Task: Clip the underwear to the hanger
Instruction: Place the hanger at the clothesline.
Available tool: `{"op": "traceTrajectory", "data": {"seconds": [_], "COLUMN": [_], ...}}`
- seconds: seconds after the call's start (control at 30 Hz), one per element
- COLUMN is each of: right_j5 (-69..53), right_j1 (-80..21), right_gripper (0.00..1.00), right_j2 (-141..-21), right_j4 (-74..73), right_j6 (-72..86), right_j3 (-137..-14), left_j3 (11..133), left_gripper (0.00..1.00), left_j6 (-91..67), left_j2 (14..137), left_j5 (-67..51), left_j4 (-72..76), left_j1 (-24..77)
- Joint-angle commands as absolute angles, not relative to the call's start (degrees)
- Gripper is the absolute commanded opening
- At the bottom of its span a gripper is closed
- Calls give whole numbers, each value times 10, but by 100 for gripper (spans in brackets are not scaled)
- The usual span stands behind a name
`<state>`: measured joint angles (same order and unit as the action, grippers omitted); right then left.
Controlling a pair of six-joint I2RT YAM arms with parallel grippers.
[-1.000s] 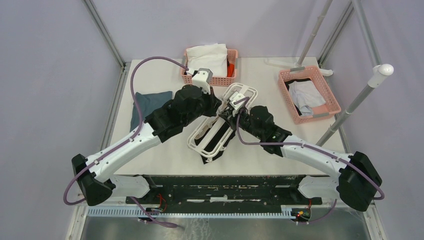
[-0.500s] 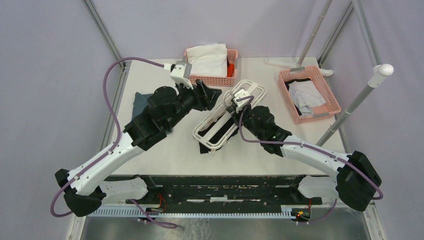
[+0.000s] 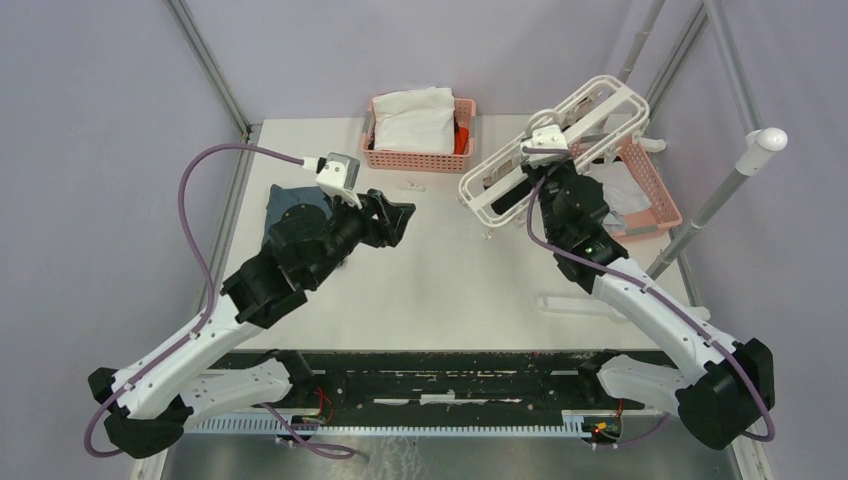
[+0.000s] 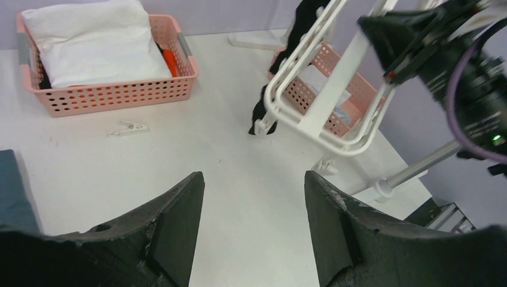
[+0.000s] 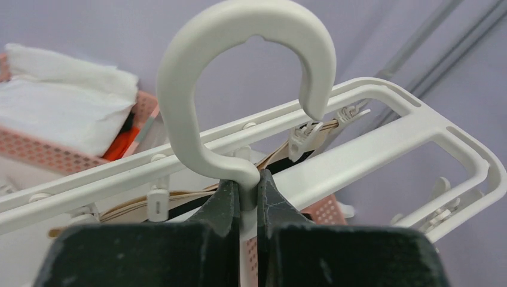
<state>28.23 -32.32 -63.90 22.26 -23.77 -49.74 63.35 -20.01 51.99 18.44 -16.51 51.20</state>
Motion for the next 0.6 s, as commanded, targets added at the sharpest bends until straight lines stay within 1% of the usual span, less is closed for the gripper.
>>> {"op": "traceTrajectory", "data": {"seconds": [0.0,0.3,0.57], "right_j5": [342,374,370], "right_j1": [-279,-163,-111], "right_gripper": [0,0,0], "right_j2": [-635,-721,-758], "right_j4": [318,336,349], "right_j6": [-314,-314,-315], "right_j3": [-594,-713,-762], "left_j3": [611,601,601], "left_gripper": [69,69,69], "left_j6": [-169,-188,-183], "left_j2": [477,456,453], "left_j5": [211,225,232], "left_j4": [-159,-185,-173], "left_j1": [513,513,513]}}
